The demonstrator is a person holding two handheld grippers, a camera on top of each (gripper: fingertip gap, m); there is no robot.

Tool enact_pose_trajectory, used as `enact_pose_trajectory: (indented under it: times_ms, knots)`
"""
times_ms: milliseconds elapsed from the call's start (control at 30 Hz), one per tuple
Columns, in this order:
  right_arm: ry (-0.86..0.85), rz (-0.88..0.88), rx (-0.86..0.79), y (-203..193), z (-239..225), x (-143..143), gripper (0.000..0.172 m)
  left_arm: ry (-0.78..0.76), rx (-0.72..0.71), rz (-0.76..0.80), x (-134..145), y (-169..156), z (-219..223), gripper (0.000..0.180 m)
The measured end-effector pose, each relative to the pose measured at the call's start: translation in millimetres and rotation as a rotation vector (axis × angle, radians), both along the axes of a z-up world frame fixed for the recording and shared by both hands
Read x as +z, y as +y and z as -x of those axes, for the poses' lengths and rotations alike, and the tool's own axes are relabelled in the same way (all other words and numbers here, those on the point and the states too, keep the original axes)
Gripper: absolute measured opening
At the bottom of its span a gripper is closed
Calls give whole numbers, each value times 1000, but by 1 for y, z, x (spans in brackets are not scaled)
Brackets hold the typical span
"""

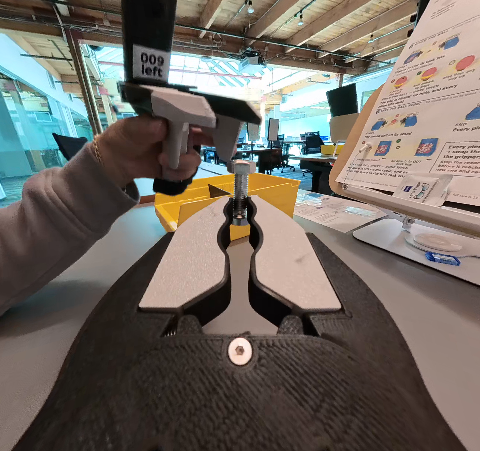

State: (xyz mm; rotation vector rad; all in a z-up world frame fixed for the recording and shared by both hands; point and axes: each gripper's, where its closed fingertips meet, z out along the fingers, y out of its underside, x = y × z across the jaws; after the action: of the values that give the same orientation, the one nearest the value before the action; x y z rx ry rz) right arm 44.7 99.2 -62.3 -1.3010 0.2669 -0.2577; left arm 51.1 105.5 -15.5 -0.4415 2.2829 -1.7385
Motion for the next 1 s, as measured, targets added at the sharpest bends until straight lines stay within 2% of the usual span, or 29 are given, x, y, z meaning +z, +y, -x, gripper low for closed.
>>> enact_pose_trajectory:
  times_ms: [133, 367, 700, 867, 1000]
  knots:
    - [-2, -1, 1, 0, 1, 1, 9, 30, -17, 78, -14, -8, 6, 37]
    - [-8, -3, 24, 3, 5, 0, 9, 71, -15, 85, -29, -15, 2, 37]
    - [-5, -6, 22, 2, 3, 1, 9, 72, 48, 76, -34, 4, -7, 37]
    - [0, 0, 21, 3, 3, -1, 9, 61, -36, 197, -16, -14, 7, 40]
    - [-3, -11, 22, 2, 4, 1, 9, 65, 9, 164, -27, -19, -2, 41]
